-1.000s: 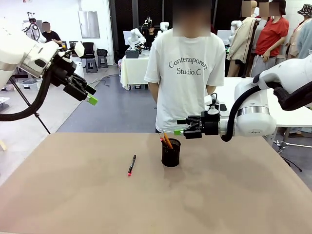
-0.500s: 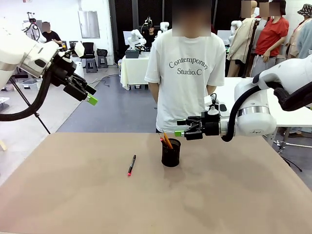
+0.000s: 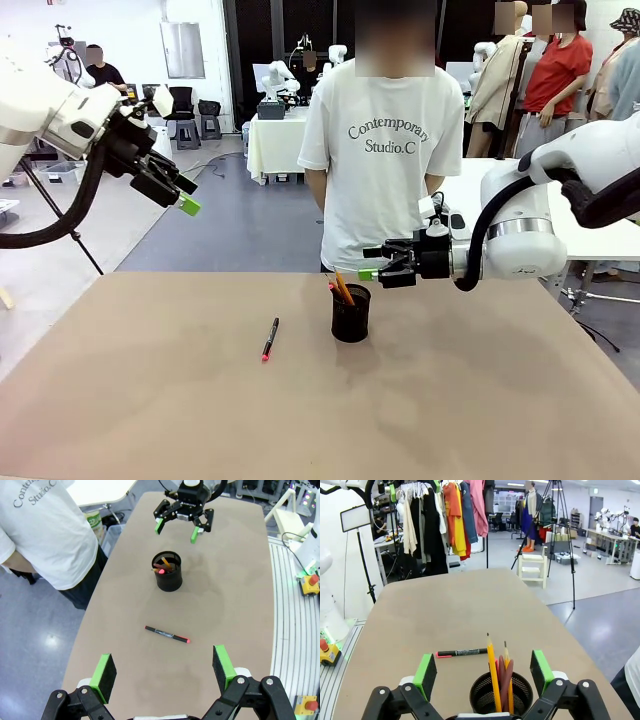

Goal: Place the pens into the pen holder.
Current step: Pick up a writing instrument from the table and place it into the Pen holder.

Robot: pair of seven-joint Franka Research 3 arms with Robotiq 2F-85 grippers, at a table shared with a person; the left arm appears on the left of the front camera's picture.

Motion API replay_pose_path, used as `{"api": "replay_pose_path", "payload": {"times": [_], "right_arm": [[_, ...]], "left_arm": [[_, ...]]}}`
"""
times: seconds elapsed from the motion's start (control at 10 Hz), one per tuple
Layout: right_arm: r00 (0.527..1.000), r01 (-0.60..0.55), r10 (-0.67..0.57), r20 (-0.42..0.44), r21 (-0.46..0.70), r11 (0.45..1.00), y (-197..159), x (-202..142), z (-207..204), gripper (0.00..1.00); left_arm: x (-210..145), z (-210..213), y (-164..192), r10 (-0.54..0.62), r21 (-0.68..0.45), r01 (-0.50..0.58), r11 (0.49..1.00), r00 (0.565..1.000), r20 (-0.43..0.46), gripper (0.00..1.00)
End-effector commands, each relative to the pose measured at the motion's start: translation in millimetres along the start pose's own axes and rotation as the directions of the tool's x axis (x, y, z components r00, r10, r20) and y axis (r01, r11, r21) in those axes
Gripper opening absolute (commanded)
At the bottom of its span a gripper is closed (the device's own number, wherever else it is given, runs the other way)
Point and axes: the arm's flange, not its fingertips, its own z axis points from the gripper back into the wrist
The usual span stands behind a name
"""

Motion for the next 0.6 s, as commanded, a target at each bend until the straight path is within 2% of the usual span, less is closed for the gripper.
{"api": "replay_pose_path", "payload": {"times": [0.0, 0.2, 0.3, 0.5], "right_arm": [[0.995, -0.006, 0.006, -0.103, 0.002, 1.0, -3, 19, 12, 1.0], [0.983, -0.061, 0.064, -0.173, 0.022, 0.998, -8, 45, 35, 1.0], [0.982, -0.09, 0.096, -0.16, 0.044, 0.995, -14, 60, 51, 1.0], [0.968, -0.087, 0.096, -0.232, 0.046, 0.995, -25, 81, 79, 1.0]], "left_arm": [[1, 2, -1, 0.006, 0.007, -0.006, 1.0, 1.0, -0.006, 1.0], [1, 2, -1, 0.006, 0.007, -0.006, 1.0, 1.0, -0.006, 1.0], [1, 2, -1, 0.006, 0.007, -0.006, 1.0, 1.0, -0.006, 1.0], [1, 2, -1, 0.006, 0.007, -0.006, 1.0, 1.0, -0.006, 1.0]]}}
